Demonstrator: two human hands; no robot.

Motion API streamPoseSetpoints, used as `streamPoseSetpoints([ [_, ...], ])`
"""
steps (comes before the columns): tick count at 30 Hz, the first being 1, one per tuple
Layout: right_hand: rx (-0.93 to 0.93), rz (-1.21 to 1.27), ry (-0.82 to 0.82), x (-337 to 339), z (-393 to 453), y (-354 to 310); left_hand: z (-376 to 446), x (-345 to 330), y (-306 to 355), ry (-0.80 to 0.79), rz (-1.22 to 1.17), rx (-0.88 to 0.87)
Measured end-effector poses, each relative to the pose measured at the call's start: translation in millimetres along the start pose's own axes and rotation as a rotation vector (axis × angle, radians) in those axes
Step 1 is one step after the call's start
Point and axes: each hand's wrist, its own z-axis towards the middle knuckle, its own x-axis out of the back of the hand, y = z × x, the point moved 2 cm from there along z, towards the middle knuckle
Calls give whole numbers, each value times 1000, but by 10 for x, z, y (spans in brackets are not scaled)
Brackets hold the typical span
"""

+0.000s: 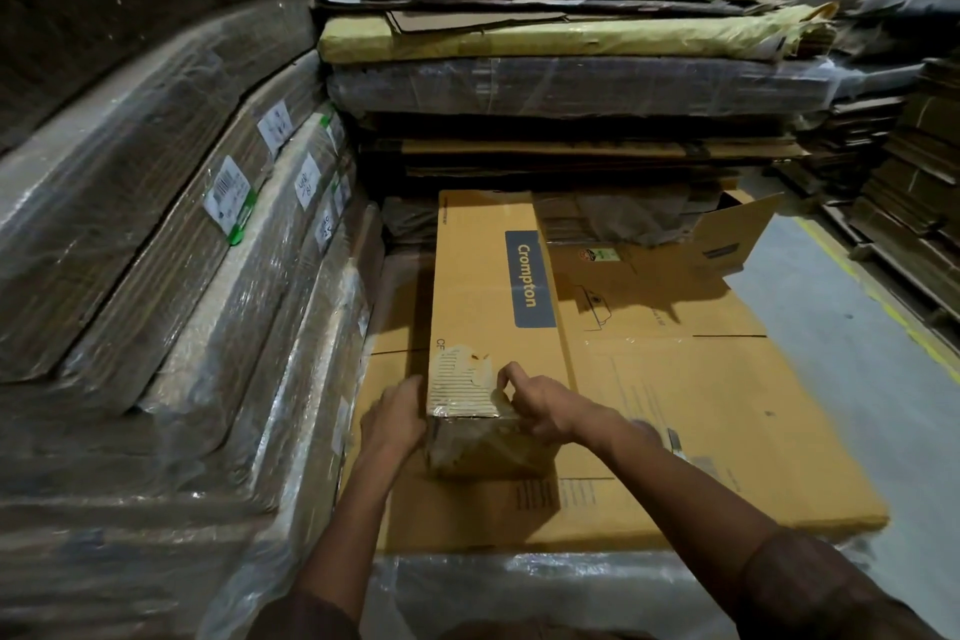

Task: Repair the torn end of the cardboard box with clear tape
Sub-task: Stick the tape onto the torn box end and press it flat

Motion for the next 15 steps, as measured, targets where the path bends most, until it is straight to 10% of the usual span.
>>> streamPoseSetpoints([
  [6,31,330,255,-13,-25,-1,349,29,249,-105,73,-172],
  [15,-159,-105,290,44,25,273,495,-8,186,-248,342,-181],
])
